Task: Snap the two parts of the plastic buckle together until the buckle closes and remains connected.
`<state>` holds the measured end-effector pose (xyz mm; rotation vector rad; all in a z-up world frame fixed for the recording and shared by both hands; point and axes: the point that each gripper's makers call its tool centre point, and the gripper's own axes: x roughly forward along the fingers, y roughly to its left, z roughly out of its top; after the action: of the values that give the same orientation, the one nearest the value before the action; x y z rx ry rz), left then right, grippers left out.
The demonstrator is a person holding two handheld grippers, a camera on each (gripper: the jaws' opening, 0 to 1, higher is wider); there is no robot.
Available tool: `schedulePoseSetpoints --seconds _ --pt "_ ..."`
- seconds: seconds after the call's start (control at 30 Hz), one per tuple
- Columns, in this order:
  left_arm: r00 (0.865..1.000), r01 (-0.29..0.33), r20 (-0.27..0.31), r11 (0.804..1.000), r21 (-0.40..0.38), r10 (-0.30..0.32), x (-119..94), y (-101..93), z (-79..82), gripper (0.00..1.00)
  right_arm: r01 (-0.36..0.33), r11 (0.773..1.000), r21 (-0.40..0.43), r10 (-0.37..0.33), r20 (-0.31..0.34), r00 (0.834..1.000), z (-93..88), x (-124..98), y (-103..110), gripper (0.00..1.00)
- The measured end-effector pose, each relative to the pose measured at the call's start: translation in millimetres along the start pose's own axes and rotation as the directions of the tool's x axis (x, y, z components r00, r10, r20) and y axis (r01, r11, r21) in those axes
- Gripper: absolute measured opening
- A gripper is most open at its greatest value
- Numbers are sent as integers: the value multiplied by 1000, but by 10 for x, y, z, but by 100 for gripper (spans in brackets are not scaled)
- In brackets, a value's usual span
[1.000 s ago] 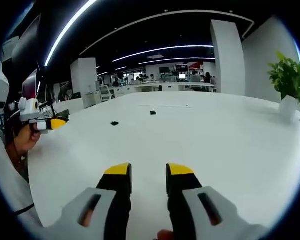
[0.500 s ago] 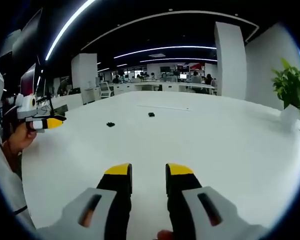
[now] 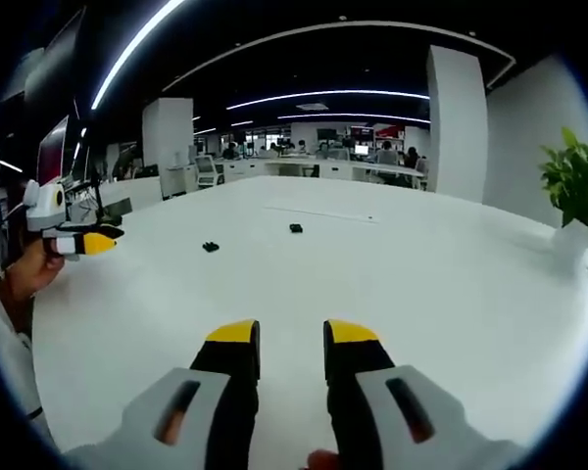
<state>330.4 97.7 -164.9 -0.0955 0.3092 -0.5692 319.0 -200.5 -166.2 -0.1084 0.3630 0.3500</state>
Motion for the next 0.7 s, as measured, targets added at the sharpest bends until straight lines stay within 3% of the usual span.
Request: schedulePoseSetpoints --seconds 0.7 --pt "1000 26 7 1000 -6 -26 84 -44 38 44 -27 1000 -2 27 16 1000 307 377 -130 25"
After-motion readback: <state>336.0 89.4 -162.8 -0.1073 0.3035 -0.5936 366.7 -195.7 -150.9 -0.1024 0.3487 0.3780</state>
